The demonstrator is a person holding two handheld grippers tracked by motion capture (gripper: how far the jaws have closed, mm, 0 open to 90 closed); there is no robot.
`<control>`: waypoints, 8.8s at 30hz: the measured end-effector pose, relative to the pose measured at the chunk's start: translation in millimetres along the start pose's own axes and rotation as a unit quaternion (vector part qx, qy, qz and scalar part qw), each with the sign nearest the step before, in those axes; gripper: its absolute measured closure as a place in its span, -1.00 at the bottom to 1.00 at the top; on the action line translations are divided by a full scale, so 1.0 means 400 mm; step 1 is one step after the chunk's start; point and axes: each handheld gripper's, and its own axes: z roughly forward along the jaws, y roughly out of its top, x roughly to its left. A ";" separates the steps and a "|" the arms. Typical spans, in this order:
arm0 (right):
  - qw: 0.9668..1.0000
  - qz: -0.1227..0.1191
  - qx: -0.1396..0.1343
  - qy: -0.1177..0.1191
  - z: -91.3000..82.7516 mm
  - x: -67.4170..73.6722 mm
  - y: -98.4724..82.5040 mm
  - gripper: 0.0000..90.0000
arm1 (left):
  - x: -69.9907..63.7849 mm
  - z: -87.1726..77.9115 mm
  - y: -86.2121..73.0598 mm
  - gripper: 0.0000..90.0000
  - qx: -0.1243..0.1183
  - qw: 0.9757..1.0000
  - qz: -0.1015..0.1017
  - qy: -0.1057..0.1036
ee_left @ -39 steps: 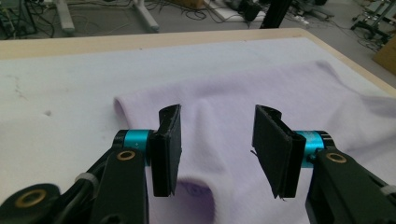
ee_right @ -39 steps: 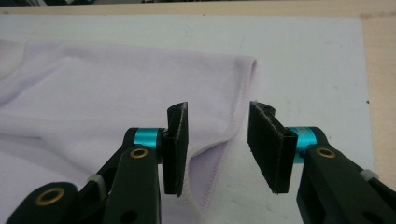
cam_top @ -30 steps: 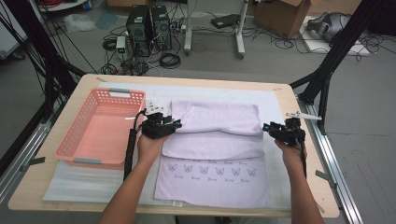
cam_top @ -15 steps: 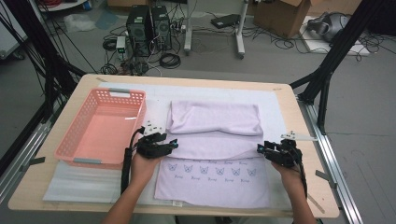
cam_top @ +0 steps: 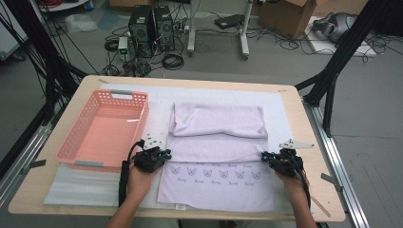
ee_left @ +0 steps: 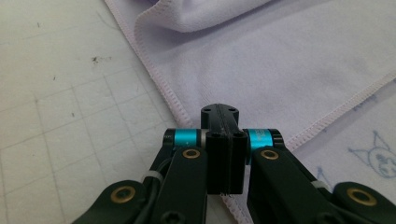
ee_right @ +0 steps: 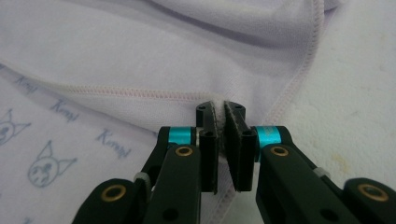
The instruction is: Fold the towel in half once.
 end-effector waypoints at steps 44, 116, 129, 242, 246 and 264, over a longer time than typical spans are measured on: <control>0.997 -0.013 -0.070 0.012 -0.118 0.041 -0.093 0.87 | -0.065 -0.148 -0.031 0.94 -0.088 0.995 0.024 -0.027; 1.000 -0.021 -0.005 -0.016 -0.140 0.136 -0.168 0.93 | -0.084 -0.202 -0.121 0.20 -0.082 0.994 0.001 -0.069; 0.999 0.009 -0.022 -0.039 -0.215 0.112 -0.179 0.55 | -0.066 -0.195 -0.125 0.20 -0.069 0.996 -0.011 -0.061; 0.993 0.041 0.008 -0.112 0.143 -0.109 0.137 0.51 | 0.080 0.119 0.113 0.46 -0.021 0.999 -0.045 0.015; 0.993 0.045 -0.031 -0.104 0.095 -0.105 0.134 0.33 | 0.061 0.097 0.109 0.17 -0.050 0.998 -0.041 -0.024; 0.994 -0.016 -0.098 -0.035 -0.157 -0.023 -0.028 -0.49 | -0.018 -0.048 0.056 -0.56 -0.110 0.988 -0.010 -0.106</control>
